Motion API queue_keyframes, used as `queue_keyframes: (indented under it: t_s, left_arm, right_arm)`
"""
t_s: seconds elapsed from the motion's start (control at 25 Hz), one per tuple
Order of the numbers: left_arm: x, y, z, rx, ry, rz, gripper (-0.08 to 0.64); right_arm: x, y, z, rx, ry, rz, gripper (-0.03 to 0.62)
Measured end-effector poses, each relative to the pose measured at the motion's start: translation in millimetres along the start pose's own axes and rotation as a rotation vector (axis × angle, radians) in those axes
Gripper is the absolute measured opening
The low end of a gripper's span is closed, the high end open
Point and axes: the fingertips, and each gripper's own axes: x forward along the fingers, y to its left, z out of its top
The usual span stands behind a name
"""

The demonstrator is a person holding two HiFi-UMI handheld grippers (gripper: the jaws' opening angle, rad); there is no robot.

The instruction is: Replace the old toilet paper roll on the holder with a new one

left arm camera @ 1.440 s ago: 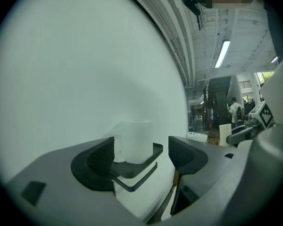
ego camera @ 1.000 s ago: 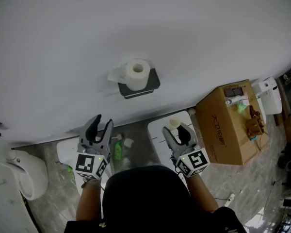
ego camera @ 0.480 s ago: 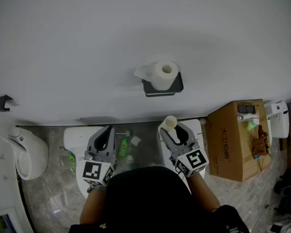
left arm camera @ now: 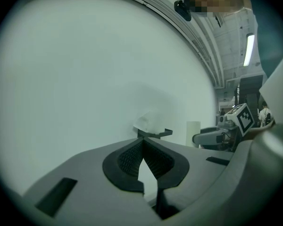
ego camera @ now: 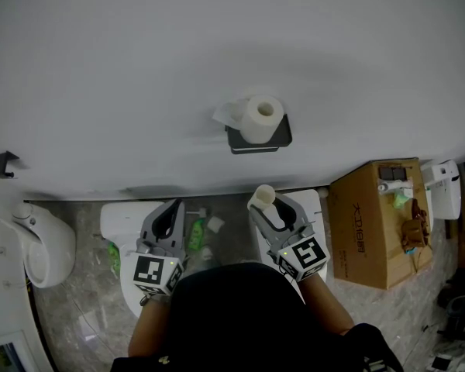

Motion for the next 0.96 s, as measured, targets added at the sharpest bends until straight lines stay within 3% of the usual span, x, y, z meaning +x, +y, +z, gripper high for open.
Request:
queue_keyframes:
  t_s: [0.48, 0.96]
  left_arm:
    - [12.5, -2.4, -7.5, -0.018, 0.020, -0.033, 0.014]
    - [19.2, -1.9, -7.6, -0.037, 0.017, -0.037, 0.014]
  right_arm:
    - [-3.0, -10.6, -7.4, -0.050, 0.049, -0.028, 0.178]
    - [-6.4, -20.5, -10.8, -0.025, 0.046, -0.062, 0.178]
